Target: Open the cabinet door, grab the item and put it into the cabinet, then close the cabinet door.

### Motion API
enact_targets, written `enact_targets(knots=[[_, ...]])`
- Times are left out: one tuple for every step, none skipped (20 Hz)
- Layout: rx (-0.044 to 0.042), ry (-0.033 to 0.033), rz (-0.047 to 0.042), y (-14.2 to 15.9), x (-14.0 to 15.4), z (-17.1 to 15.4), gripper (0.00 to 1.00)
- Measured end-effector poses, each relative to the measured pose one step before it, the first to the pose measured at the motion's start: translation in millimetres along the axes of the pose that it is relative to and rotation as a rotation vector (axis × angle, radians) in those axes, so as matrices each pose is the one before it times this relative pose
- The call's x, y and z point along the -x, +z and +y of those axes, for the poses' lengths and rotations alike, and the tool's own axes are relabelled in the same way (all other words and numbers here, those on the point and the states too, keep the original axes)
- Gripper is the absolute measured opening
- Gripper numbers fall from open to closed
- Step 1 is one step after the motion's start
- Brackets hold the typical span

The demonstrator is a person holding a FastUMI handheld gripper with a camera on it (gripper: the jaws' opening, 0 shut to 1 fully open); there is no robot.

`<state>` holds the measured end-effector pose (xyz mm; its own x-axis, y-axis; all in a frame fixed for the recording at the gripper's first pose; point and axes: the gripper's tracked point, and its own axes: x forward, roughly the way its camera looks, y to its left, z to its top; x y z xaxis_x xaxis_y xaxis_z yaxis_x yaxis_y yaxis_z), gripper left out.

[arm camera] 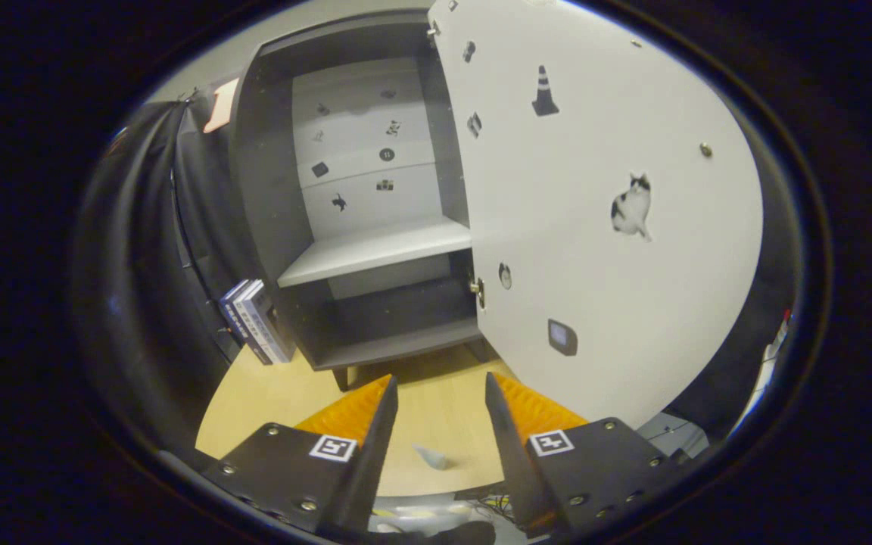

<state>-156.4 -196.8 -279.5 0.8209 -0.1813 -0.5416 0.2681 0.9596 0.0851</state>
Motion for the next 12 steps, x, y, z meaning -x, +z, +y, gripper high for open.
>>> enact_targets(knots=[[0.00760, 0.01354, 0.03406, -14.32, -6.24, 3.47, 0.80], [0.00942, 0.01179, 0.03315, -15.56, -9.09, 4.69, 0.88], [0.01522, 0.00580, 0.02964, -13.34, -8.51, 2.48, 0.97], [0.01948, 0.00240, 0.02428, -12.01, -8.43, 1.35, 0.97], [0.02205, 0.00071, 0.02662, -12.16, -8.51, 1.86, 0.97], [0.01855, 0.00727, 0.02905, -11.57, -8.70, 4.45, 0.97], [0.01632, 0.00774, 0.03592, -11.78, -9.52, 3.70, 0.97], [0.01635, 0.00984, 0.02989, -11.04, -9.55, 2.88, 0.97], [0.01949, 0.00498, 0.02535, -8.37, -8.30, 1.16, 0.97], [0.02070, 0.00387, 0.02172, -8.33, -8.63, 0.86, 0.97], [0.01943, 0.00382, 0.01946, -7.99, -6.52, 0.98, 0.96], [0.01908, -0.00075, 0.01649, -4.69, -7.23, -0.52, 0.95]])
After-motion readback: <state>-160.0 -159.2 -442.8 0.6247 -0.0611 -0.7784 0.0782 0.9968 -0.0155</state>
